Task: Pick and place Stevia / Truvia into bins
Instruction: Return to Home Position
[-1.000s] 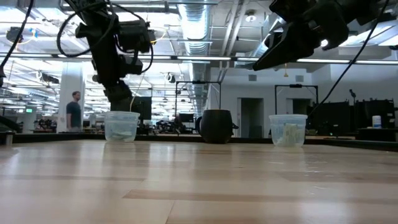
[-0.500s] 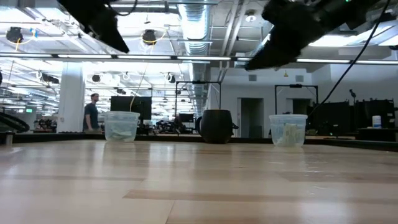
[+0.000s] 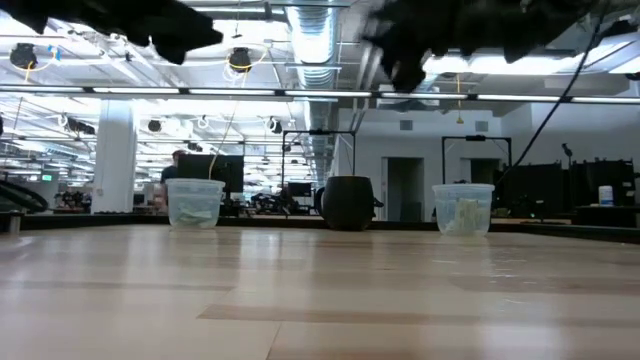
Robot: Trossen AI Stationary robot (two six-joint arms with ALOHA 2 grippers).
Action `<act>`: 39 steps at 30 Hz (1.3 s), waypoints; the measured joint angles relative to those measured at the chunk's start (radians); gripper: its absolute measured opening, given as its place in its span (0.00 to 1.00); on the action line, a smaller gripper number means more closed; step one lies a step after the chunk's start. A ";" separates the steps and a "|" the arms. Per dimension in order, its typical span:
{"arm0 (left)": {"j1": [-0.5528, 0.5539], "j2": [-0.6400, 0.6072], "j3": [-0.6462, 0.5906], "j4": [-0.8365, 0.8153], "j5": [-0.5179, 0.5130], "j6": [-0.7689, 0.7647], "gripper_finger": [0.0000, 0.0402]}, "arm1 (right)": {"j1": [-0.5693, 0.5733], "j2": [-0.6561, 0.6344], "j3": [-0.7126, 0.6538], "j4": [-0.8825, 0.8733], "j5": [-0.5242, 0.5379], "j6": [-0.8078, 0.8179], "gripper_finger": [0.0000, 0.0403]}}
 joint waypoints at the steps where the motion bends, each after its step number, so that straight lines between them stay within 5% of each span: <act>1: 0.030 -0.052 -0.004 -0.029 0.026 -0.022 0.39 | -0.015 -0.036 -0.001 -0.002 -0.081 -0.001 0.30; 6: 0.155 -0.320 -0.008 -0.213 0.269 -0.092 0.39 | -0.087 -0.307 -0.067 -0.120 -0.307 -0.052 0.30; 12: 0.187 -0.615 -0.045 -0.340 0.428 -0.123 0.39 | -0.146 -0.721 -0.286 -0.176 -0.302 -0.141 0.30; 16: 0.187 -0.777 -0.181 -0.306 0.445 -0.181 0.39 | -0.153 -0.965 -0.473 -0.160 -0.153 -0.131 0.30; 19: 0.186 -0.762 -0.302 -0.173 0.494 -0.237 0.39 | -0.158 -1.096 -0.596 -0.153 -0.045 -0.072 0.30; 22: 0.186 -0.722 -0.378 0.018 0.508 -0.271 0.39 | -0.161 -1.190 -0.681 -0.106 -0.056 -0.040 0.30; 26: 0.186 -0.726 -0.430 0.065 0.513 -0.301 0.39 | -0.156 -1.281 -0.699 -0.199 -0.081 -0.030 0.30; 39: 0.186 -0.724 -0.431 -0.060 0.296 -0.257 0.39 | -0.114 -1.321 -0.700 -0.351 -0.040 -0.076 0.30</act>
